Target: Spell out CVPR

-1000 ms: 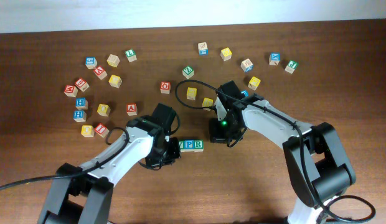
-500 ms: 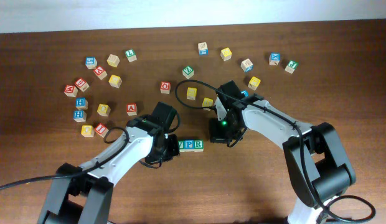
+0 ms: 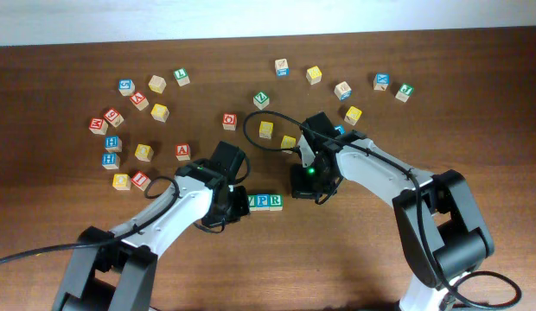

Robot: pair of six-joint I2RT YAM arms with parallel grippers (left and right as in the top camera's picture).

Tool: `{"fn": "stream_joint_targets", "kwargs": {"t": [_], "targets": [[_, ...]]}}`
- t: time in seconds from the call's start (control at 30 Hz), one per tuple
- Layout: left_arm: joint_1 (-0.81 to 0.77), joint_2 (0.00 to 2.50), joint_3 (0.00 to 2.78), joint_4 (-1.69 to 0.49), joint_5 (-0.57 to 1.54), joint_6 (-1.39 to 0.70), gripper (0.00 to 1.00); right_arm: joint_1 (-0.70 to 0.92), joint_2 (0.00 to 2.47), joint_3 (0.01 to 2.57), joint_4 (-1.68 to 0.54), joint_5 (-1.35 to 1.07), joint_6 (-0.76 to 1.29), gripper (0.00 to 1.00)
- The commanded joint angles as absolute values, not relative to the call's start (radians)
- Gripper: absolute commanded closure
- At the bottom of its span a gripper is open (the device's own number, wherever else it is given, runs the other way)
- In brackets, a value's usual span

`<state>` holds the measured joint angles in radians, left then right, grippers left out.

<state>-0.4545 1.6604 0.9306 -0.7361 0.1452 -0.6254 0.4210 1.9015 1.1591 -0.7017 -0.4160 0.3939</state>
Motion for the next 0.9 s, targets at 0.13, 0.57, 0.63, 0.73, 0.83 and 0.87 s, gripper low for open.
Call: {"fn": "stream_joint_targets", "kwargs": {"t": [0.13, 0.57, 0.63, 0.73, 0.83, 0.87], "targets": [[-0.407, 1.551, 0.96, -0.828, 0.079, -0.624, 1.0, 0.427, 1.911, 1.151, -0.753, -0.415, 0.401, 0.96], [-0.288, 1.733, 0.957, -0.676, 0.182, -0.578, 1.0, 0.502, 1.911, 1.148, -0.701, -0.415, 0.463, 0.96], [-0.288, 1.735, 0.957, -0.672, 0.196, -0.577, 1.0, 0.506, 1.911, 1.148, -0.697, -0.414, 0.466, 0.96], [-0.288, 1.735, 0.957, -0.67, 0.218, -0.567, 1.0, 0.506, 1.911, 1.148, -0.69, -0.415, 0.466, 0.96], [-0.288, 1.735, 0.957, -0.665, 0.241, -0.555, 1.0, 0.506, 1.911, 1.148, -0.69, -0.415, 0.473, 0.96], [-0.288, 1.735, 0.957, -0.665, 0.241, -0.555, 1.0, 0.506, 1.911, 1.148, -0.691, -0.415, 0.473, 0.96]]}}
